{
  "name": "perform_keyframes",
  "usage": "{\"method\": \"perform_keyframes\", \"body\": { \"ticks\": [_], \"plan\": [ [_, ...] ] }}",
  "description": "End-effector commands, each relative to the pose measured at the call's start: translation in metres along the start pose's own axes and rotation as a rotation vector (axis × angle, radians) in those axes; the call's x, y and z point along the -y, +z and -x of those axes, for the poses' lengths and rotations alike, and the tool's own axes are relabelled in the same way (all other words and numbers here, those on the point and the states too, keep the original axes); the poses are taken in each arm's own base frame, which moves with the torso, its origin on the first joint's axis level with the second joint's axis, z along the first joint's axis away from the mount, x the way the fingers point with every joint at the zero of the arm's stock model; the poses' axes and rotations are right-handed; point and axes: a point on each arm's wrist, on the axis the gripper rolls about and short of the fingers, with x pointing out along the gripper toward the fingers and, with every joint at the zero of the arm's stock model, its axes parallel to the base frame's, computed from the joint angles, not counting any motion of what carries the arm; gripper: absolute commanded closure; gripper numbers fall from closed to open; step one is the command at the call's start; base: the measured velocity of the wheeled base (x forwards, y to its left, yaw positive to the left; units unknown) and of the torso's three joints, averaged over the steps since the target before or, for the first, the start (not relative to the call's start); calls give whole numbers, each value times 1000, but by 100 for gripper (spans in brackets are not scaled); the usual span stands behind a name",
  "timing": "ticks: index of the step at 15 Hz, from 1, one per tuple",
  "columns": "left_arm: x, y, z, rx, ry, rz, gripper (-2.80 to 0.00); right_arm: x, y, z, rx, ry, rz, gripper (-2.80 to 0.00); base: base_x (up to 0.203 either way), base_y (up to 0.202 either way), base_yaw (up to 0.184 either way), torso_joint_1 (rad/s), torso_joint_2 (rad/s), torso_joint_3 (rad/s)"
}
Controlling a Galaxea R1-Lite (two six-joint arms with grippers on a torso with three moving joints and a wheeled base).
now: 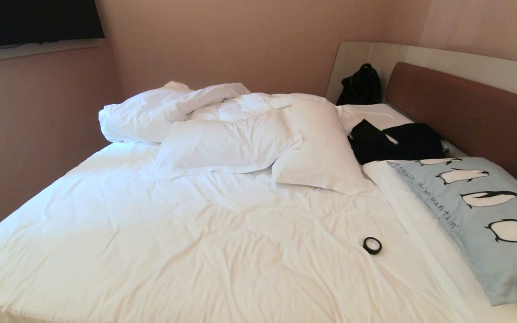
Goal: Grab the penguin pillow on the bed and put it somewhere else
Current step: Pick up the pillow
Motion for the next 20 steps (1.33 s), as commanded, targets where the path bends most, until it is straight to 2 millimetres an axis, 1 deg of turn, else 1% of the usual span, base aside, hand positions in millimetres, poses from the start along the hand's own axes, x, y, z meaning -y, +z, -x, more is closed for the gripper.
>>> {"method": "perform_keyframes", "body": {
  "ticks": [1,3,6,8,14,17,20],
  "plan": [
    [0,0,0,-1,0,1,0,-1,-14,-7,-21,-34,10,0,0,0,0,0,0,0],
    [0,0,0,-1,0,0,0,-3,-26,-23,-8,-49,9,0,0,0,0,0,0,0],
    [0,0,0,-1,0,0,0,-6,-55,-50,27,-60,27,0,0,0,0,0,0,0],
    [0,0,0,-1,0,1,0,-9,-74,-62,57,-67,50,0,0,0,0,0,0,0],
    [0,0,0,-1,0,0,0,-12,-103,-72,-14,-55,66,0,0,0,0,0,0,0],
    [0,0,0,-1,0,1,0,-13,-111,-73,-44,-52,61,0,0,0,0,0,0,0],
    [0,0,0,-1,0,1,0,-14,-115,-74,-56,-38,58,0,0,0,0,0,0,0]
  ]
}}
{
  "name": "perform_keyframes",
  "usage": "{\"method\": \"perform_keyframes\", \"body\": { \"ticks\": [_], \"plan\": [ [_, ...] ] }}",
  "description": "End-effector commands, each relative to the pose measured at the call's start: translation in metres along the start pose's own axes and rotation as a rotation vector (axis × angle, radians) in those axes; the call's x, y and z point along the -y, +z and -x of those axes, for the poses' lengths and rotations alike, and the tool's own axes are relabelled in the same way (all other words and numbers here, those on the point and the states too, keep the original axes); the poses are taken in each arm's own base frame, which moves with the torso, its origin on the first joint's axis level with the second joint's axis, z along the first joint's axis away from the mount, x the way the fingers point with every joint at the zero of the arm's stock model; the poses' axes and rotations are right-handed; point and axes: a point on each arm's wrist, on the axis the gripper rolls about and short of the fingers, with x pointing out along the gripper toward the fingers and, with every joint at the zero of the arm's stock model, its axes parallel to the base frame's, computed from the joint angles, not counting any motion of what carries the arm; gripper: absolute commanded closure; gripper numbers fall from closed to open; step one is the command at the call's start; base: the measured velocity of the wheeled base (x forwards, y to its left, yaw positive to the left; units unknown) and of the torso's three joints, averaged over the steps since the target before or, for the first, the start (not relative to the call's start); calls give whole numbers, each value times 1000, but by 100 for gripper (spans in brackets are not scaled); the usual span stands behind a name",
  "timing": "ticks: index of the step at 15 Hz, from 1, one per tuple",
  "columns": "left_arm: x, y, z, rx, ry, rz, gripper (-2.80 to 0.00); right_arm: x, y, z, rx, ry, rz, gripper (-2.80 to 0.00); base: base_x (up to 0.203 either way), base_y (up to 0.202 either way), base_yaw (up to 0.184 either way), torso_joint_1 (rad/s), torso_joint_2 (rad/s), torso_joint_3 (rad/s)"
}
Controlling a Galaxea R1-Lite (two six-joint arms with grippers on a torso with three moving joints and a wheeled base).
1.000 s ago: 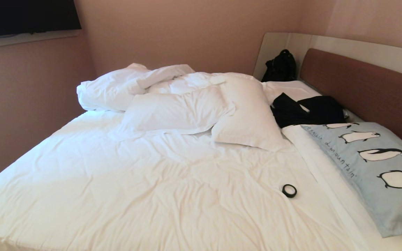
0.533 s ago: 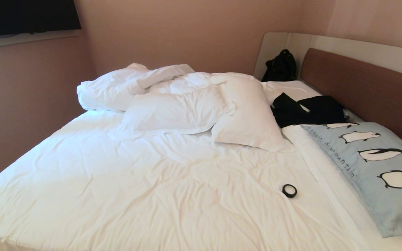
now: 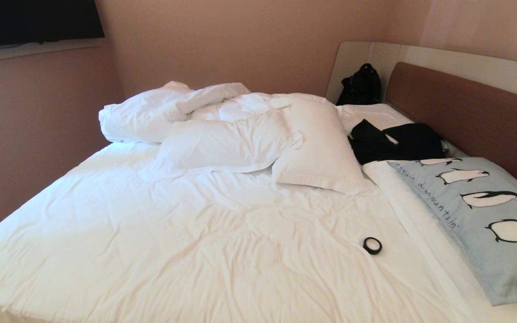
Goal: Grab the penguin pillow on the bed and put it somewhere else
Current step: Pick up the pillow
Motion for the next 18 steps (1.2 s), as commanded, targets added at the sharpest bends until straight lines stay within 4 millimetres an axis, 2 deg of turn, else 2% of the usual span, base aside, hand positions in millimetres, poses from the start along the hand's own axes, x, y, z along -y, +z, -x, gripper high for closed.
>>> {"method": "perform_keyframes", "body": {
  "ticks": [1,5,10,13,18],
  "plan": [
    [0,0,0,-1,0,0,0,0,0,0,13,7,-11,0,0,0,0,0,0,0],
    [0,0,0,-1,0,2,0,0,0,0,12,11,-101,0,0,0,0,0,0,0],
    [0,0,0,-1,0,0,0,-1,-1,0,2,25,-100,0,0,0,0,0,0,0],
    [0,0,0,-1,0,1,0,-4,-13,0,-93,97,-114,0,0,0,0,0,0,0],
    [0,0,0,-1,0,0,0,-4,-12,-1,-72,87,-152,0,0,0,0,0,0,0]
  ]
}}
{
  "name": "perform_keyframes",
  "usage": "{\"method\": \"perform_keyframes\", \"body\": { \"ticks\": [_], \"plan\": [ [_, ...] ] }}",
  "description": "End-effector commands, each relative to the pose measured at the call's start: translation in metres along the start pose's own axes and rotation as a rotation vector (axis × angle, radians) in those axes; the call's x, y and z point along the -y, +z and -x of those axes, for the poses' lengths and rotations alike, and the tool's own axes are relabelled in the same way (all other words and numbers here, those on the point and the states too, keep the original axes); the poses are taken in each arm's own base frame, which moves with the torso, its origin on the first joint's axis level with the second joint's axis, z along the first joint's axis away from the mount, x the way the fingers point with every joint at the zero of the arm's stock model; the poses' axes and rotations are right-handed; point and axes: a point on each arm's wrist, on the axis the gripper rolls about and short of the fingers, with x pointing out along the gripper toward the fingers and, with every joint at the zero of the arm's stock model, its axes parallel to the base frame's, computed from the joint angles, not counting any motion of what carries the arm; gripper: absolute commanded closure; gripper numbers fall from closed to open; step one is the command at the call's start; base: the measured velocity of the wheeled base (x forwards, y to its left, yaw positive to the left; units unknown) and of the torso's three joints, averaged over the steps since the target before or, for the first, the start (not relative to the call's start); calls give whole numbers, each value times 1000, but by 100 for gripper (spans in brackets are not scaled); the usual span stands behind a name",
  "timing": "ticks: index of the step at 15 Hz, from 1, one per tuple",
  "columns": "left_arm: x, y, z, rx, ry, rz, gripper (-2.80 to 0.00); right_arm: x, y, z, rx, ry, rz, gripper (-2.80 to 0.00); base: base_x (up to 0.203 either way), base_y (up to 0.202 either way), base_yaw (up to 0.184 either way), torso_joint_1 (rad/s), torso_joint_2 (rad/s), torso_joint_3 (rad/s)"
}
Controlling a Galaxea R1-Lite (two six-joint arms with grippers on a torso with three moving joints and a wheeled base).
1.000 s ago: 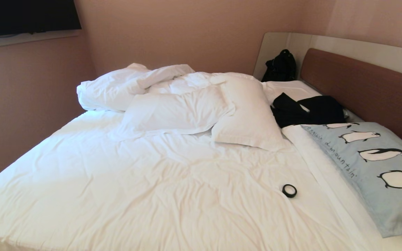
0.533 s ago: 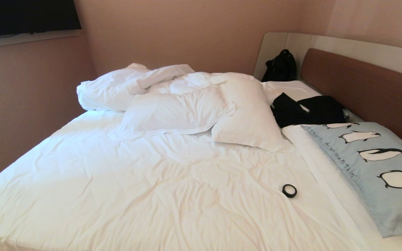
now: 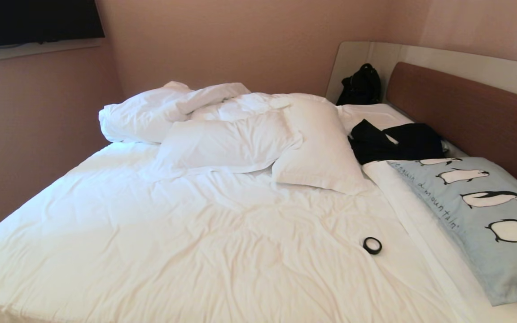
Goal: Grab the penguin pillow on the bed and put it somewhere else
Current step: Pick up the pillow
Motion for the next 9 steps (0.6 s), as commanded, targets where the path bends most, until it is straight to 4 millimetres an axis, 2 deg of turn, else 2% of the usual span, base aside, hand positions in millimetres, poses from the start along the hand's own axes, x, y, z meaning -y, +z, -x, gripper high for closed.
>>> {"method": "perform_keyframes", "body": {
  "ticks": [1,9],
  "plan": [
    [0,0,0,-1,1,1,0,0,0,0,-1,0,-2,0,0,0,0,0,0,0],
    [0,0,0,-1,1,0,0,0,0,0,1,-2,-3,0,0,0,0,0,0,0]
  ]
}}
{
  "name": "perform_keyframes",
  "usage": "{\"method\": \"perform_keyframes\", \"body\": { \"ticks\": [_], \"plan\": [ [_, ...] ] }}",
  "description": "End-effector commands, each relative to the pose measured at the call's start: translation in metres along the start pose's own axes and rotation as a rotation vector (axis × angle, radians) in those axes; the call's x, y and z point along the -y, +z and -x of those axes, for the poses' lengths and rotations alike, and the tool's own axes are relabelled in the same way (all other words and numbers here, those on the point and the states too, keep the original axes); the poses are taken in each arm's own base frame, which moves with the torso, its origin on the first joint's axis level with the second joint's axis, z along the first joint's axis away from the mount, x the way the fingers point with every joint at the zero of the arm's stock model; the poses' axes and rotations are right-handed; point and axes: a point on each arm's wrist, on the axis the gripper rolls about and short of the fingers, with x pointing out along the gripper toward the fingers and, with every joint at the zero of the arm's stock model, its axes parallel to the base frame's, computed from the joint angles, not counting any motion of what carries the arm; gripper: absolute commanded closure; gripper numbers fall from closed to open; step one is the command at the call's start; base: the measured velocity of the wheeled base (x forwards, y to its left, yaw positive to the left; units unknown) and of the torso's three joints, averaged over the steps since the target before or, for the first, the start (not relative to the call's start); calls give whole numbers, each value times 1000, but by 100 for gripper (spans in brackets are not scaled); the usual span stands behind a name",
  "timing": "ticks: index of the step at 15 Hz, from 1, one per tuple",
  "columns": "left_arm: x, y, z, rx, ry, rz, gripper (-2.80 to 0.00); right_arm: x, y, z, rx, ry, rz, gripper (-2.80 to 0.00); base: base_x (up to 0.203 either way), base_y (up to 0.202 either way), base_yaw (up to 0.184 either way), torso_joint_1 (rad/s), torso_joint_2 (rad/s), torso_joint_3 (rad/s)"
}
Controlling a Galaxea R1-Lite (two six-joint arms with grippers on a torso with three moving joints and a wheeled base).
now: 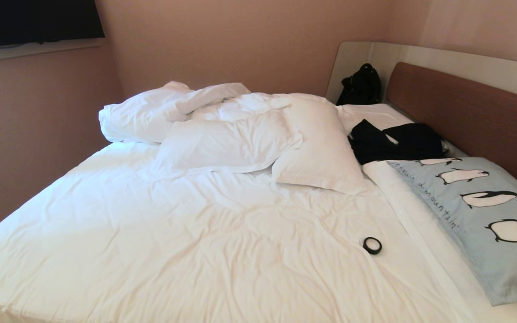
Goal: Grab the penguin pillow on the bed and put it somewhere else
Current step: Pick up the pillow
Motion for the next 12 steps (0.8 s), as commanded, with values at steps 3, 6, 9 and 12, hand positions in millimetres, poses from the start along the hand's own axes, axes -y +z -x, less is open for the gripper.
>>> {"method": "perform_keyframes", "body": {
  "ticks": [3,6,9,12],
  "plan": [
    [0,0,0,-1,0,0,0,0,0,0,1,-1,3,0,0,0,0,0,0,0],
    [0,0,0,-1,0,0,0,0,0,0,2,1,3,0,0,0,0,0,0,0],
    [0,0,0,-1,0,1,0,0,0,0,2,-1,3,0,0,0,0,0,0,0],
    [0,0,0,-1,0,0,0,0,0,0,2,-1,4,0,0,0,0,0,0,0]
  ]
}}
